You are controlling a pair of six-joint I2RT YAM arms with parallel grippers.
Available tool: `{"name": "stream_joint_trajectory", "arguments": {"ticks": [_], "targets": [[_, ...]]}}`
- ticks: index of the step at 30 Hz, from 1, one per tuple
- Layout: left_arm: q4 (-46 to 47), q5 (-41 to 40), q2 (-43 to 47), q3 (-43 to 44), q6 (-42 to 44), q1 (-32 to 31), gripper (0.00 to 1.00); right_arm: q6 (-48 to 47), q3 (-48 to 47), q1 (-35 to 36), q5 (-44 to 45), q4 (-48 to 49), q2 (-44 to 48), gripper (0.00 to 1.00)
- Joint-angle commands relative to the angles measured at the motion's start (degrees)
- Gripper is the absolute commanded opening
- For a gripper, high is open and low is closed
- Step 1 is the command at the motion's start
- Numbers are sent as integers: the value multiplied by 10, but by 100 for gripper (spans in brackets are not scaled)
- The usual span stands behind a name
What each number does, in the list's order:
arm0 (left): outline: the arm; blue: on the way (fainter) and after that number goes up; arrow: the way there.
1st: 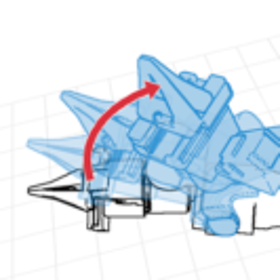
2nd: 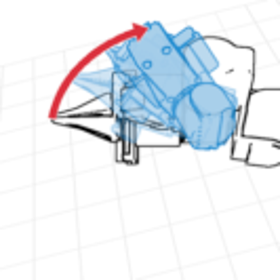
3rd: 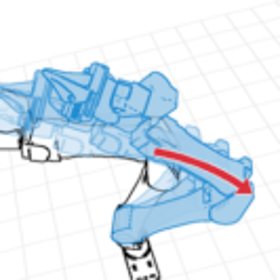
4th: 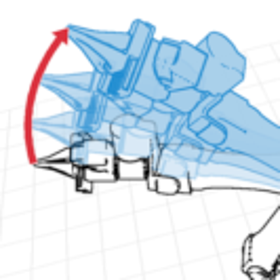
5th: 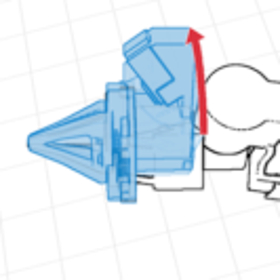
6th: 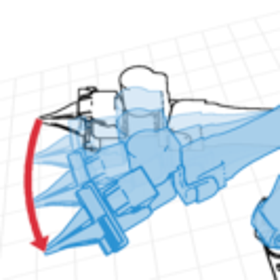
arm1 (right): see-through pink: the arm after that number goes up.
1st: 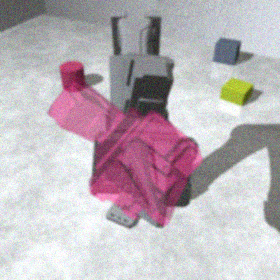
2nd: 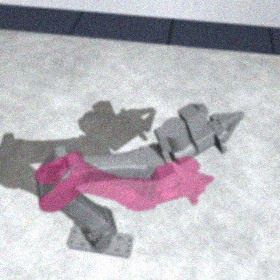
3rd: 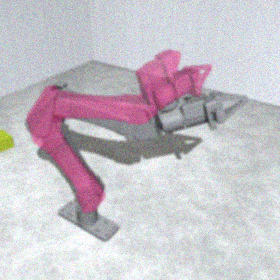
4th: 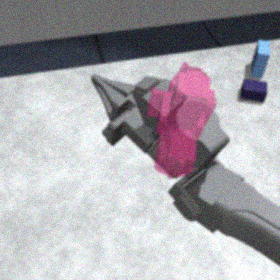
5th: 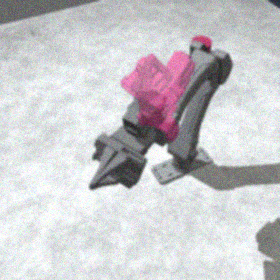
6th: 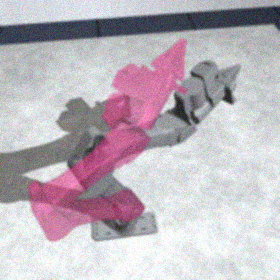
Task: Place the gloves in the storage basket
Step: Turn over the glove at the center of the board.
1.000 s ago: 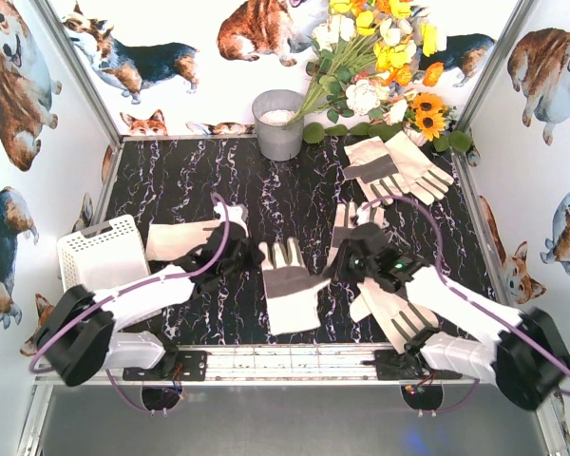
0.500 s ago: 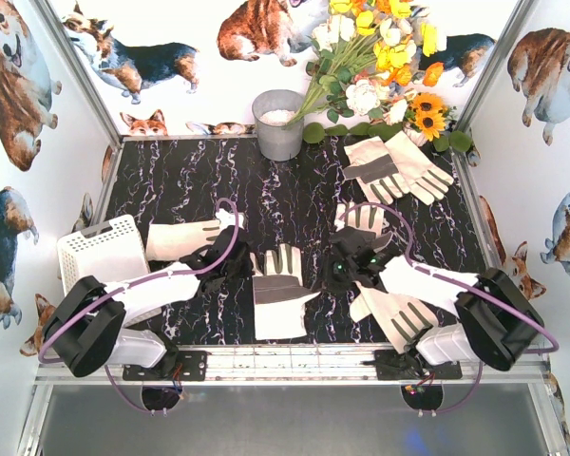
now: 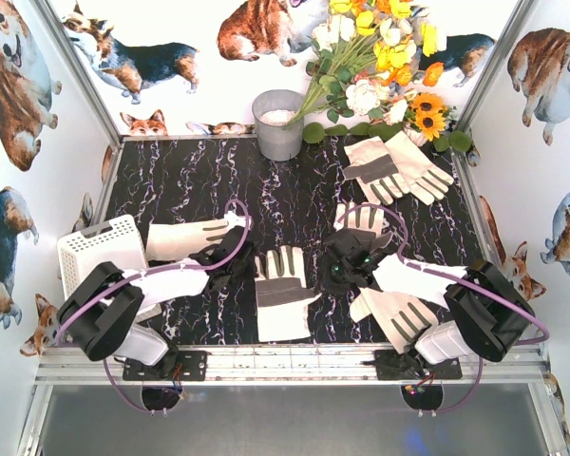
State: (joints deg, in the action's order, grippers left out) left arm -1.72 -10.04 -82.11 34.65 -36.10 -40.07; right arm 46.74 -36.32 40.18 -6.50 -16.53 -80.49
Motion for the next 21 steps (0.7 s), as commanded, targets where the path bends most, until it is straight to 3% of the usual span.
{"name": "stream_joint_trajectory", "arguments": {"ticks": [1, 7, 21], "targets": [[60, 44, -26, 14, -16, 5, 0, 2, -20, 1, 83, -62, -2, 0], [113, 96, -64, 20, -46, 2, 0, -2, -10, -14, 131, -106, 17, 0], [135, 104, -101, 30, -61, -7, 0, -6, 48, -63, 115, -83, 74, 0]]}}
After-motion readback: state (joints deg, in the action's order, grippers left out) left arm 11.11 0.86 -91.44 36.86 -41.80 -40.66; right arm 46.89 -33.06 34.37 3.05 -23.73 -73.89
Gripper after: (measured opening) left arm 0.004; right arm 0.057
